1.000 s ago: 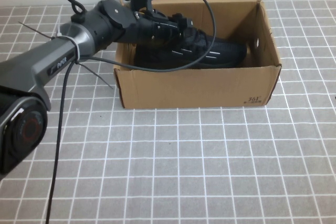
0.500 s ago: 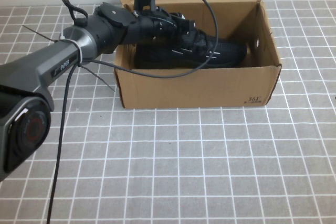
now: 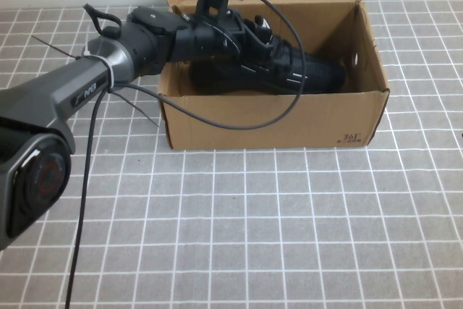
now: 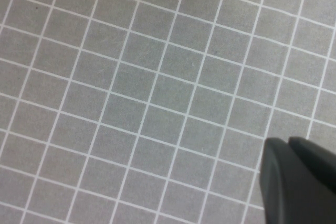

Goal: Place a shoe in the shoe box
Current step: Place the shoe in the shoe box

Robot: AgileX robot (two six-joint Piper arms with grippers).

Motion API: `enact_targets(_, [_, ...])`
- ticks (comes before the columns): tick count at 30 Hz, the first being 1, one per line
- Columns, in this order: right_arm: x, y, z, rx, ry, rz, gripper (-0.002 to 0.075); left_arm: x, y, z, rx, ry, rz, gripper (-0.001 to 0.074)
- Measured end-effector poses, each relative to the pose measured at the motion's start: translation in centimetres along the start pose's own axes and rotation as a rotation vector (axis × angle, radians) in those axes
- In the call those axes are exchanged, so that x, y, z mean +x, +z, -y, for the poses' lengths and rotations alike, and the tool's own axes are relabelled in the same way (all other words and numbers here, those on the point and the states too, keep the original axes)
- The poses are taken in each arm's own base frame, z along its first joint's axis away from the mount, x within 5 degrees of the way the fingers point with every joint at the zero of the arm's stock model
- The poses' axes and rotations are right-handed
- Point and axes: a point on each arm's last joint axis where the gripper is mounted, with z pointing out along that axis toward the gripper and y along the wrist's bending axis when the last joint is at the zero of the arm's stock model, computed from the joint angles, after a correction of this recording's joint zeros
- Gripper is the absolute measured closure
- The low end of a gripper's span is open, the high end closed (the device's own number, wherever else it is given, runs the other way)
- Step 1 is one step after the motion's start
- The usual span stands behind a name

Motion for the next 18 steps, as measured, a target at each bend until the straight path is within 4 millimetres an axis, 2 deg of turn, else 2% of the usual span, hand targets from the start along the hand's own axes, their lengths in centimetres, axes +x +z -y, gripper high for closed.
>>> enact_targets(13, [0.14,0.16,-0.11,-0.012,0.004,-0.011,0.0742,-0.43,0.0,-0.62,-0.067,-0.026,0.054,0.0731])
enact_targets(15, [0.16,0.16,-0.18,-0.018,0.006,-0.013,0.0742,-0.36,0.05,-0.66,-0.069,-0.025,0.052,0.0696])
enact_targets(18, [0.17,0.16,-0.2,-0.021,0.007,-0.014,0.0742,-0.26,0.11,-0.69,-0.071,-0.024,0.05,0.0577])
